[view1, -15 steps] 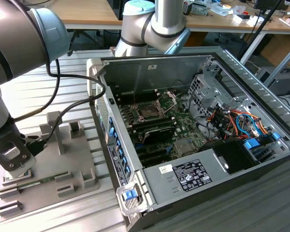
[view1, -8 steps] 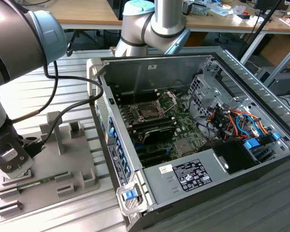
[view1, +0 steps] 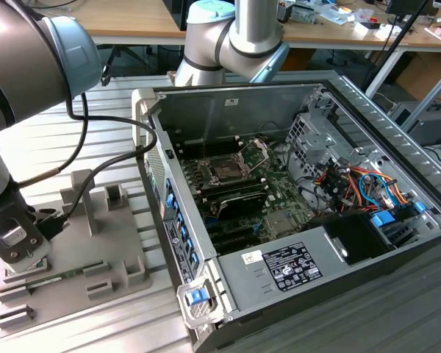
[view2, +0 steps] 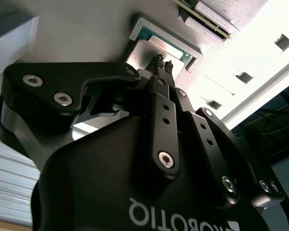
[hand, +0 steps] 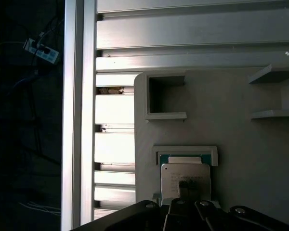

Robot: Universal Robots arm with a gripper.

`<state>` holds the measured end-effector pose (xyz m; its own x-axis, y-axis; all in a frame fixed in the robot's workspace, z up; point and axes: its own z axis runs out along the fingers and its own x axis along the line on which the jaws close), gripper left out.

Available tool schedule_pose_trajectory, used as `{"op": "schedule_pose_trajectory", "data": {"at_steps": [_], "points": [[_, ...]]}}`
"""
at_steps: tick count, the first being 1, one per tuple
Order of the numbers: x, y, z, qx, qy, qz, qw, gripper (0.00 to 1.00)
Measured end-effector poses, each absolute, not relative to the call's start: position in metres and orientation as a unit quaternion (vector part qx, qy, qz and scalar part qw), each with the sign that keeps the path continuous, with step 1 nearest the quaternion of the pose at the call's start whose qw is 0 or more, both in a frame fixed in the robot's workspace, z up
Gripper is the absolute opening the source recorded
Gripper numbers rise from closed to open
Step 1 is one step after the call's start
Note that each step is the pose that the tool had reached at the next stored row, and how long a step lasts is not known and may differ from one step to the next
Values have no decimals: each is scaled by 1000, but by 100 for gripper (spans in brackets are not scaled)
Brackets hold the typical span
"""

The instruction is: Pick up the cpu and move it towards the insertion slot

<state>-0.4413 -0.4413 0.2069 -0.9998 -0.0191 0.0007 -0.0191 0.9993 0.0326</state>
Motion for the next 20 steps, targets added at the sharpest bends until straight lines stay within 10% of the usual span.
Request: {"op": "schedule_pose_trajectory", "data": {"at_steps": [7, 13, 20], "points": [[-441, -441, 207, 10, -1000, -16, 0, 11], [-441, -441, 207, 10, -1000, -16, 0, 53], [-441, -441, 207, 10, -1000, -16, 0, 60]]}}
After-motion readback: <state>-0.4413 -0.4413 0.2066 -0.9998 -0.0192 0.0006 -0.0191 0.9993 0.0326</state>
